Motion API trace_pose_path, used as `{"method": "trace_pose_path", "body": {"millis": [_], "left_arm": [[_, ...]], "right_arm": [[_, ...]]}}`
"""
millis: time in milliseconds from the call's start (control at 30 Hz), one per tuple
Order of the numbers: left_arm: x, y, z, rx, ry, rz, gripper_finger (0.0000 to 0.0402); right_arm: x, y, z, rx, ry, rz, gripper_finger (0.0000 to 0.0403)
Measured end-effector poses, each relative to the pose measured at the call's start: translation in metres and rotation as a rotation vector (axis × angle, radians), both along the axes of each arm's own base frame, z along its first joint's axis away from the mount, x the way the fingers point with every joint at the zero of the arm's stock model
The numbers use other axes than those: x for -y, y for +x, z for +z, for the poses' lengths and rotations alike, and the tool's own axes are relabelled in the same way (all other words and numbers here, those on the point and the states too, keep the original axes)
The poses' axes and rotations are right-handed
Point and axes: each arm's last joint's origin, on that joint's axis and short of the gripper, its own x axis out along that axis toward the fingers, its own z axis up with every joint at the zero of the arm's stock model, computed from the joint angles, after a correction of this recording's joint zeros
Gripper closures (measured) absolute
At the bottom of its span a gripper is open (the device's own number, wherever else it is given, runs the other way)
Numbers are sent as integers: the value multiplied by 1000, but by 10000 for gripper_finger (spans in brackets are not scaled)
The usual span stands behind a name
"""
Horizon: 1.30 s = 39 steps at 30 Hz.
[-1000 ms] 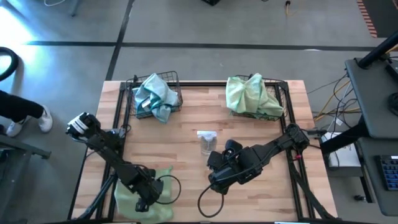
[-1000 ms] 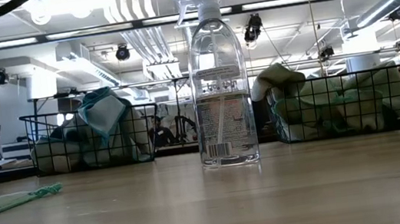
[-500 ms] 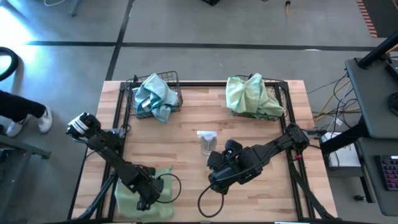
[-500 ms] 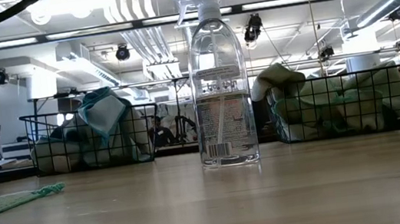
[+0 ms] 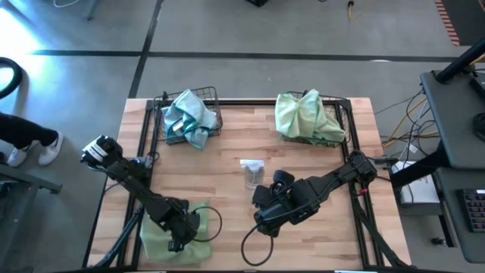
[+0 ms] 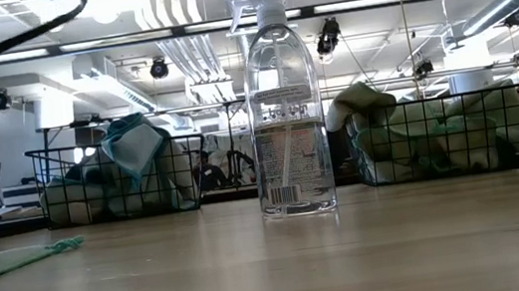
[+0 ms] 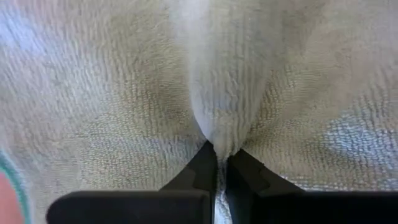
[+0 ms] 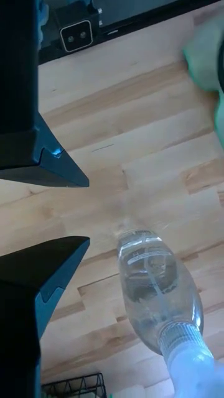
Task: Sort microfiber towel by color & place in baskets
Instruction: Put the green towel into the right wire basket
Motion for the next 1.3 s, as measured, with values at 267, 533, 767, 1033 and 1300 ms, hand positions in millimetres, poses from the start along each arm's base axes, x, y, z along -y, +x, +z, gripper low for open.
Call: {"method": "trace_pose_path", "body": {"millis": [267, 533, 767, 1033, 1300], "left_arm": [[-28, 7, 41, 103, -83, 99, 398], [-68, 9, 88, 279, -196, 235, 398], [-94, 12, 126, 535, -306, 336, 398], [-100, 21, 171, 878, -458, 315, 398], [-95, 37, 239, 941, -271, 128, 398]], "right_arm": [[0, 0, 0, -1, -4, 8, 268], [1, 1, 0, 3, -15, 16, 268], [4, 3, 1, 57, -103, -22, 268], [14, 12, 3, 105, -116, -56, 268], [25, 28, 8, 214, -103, -55, 268]]}}
